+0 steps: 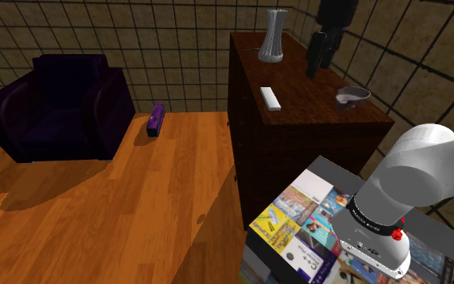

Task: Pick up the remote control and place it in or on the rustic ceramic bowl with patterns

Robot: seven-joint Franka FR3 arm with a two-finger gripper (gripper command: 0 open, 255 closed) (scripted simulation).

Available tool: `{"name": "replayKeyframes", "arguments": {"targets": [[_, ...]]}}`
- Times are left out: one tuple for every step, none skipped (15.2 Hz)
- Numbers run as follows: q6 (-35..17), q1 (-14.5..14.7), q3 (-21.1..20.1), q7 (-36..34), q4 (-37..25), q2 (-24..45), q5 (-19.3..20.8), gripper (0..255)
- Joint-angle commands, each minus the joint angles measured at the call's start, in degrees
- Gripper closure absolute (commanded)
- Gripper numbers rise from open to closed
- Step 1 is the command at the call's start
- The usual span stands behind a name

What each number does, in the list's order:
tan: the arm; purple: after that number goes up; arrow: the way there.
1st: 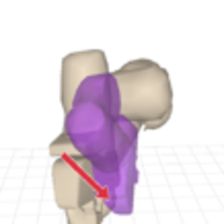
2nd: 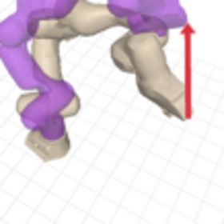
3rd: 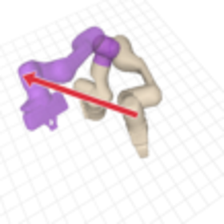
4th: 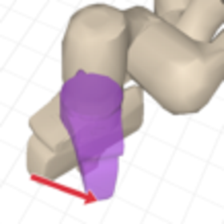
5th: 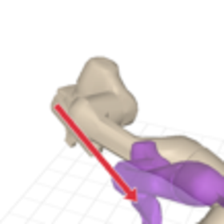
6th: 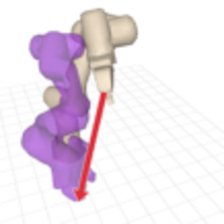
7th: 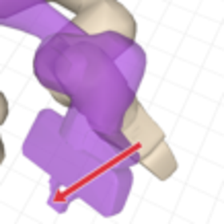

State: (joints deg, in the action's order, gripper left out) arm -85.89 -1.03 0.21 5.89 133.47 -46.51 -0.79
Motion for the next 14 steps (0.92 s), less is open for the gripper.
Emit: {"name": "replayKeyframes", "arguments": {"targets": [[0.0, 0.0, 0.0, 0.0, 0.0, 0.0, 0.0, 0], [-1.7, -0.4, 0.3, -0.4, 0.2, 1.5, 0.2, 0], [-3.5, -0.9, 0.5, -0.7, 0.4, 3.0, 0.3, 0], [-5.2, -1.3, 0.8, -1.1, 0.5, 4.6, 0.5, 0], [-6.9, -1.7, 1.0, -1.4, 0.6, 6.2, 0.6, 0], [-8.5, -2.2, 1.3, -1.8, 0.5, 7.9, 0.8, 0], [-10.1, -2.6, 1.6, -2.1, 0.4, 9.6, 0.9, 0], [-11.7, -3.0, 1.9, -2.5, 0.3, 11.3, 1.0, 0], [-13.3, -3.4, 2.2, -2.8, 0.0, 13.0, 1.1, 0], [-14.8, -3.8, 2.5, -3.2, -0.3, 14.8, 1.2, 0], [-16.3, -4.1, 2.8, -3.5, -0.6, 16.7, 1.3, 0], [-17.7, -4.5, 3.1, -3.9, -1.1, 18.5, 1.4, 0], [-19.1, -4.9, 3.5, -4.2, -1.6, 20.4, 1.4, 0], [-20.4, -5.2, 3.8, -4.5, -2.1, 22.3, 1.5, 0]]}}
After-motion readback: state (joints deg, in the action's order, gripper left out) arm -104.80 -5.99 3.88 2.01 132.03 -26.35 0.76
